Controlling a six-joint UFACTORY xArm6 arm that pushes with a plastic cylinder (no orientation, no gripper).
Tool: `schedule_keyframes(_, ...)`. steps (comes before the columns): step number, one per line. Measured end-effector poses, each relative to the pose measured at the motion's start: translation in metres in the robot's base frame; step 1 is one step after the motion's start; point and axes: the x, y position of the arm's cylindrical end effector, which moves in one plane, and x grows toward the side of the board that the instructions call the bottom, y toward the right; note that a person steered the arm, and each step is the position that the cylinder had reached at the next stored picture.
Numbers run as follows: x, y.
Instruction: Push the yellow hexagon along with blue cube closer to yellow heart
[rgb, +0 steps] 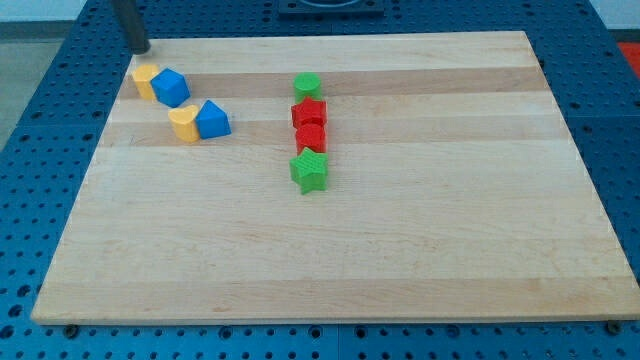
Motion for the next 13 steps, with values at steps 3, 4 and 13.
schedule_keyframes(3, 0.092, 0.022)
schedule_keyframes(4, 0.094, 0.022)
schedule_keyframes(13, 0.016, 0.085)
